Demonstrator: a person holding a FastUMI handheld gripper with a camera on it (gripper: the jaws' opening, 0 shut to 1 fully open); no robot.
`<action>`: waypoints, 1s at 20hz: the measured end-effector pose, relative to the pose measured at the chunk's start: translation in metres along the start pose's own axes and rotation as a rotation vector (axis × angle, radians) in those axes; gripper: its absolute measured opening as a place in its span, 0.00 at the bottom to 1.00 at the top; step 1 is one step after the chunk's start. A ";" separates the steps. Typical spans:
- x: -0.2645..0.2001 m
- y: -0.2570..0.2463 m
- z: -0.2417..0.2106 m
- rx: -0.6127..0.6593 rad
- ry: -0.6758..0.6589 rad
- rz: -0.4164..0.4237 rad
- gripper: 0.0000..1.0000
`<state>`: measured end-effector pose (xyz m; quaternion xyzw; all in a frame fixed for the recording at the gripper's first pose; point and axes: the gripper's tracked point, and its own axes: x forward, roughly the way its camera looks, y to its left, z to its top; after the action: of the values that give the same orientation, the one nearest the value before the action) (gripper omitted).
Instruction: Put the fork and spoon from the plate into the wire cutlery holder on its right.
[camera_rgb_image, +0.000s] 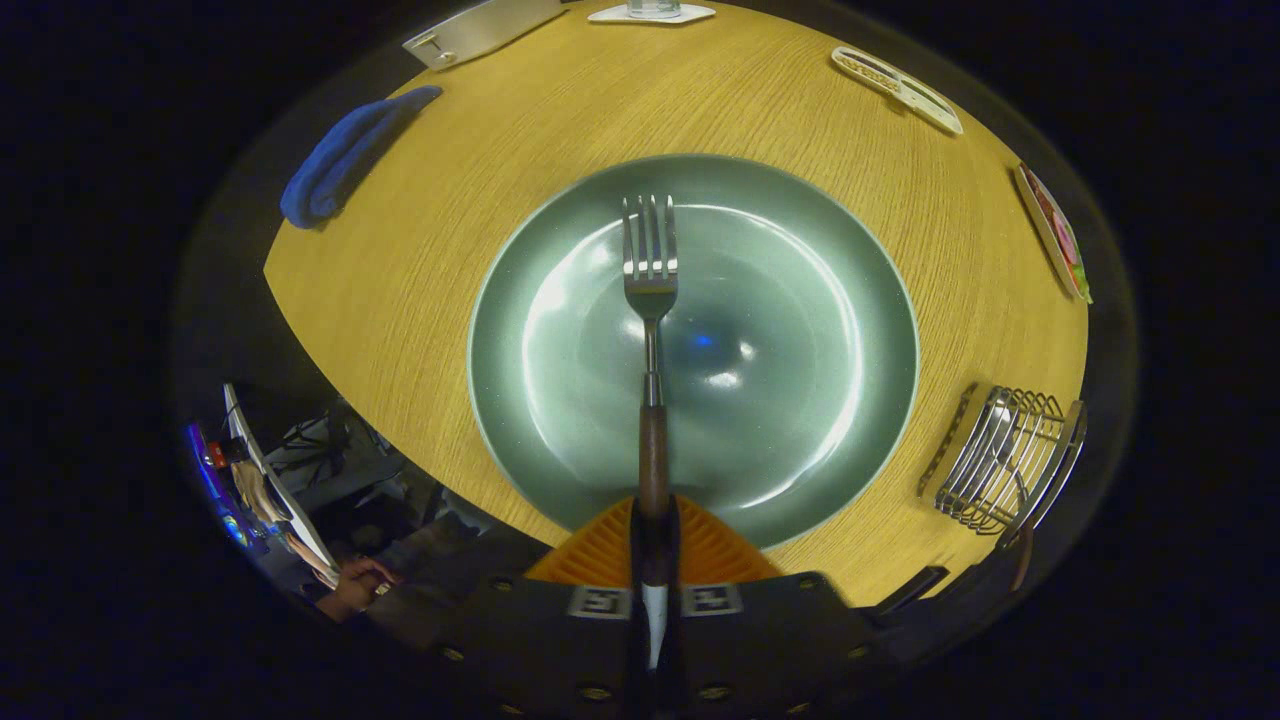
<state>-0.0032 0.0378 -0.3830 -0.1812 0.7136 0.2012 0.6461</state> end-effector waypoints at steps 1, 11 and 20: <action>-0.003 0.001 -0.001 -0.015 0.006 0.002 0.02; -0.077 -0.020 -0.043 -0.041 0.107 0.065 0.02; -0.150 -0.107 -0.102 0.057 0.165 0.006 0.02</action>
<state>-0.0191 -0.1070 -0.2307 -0.1766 0.7703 0.1670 0.5896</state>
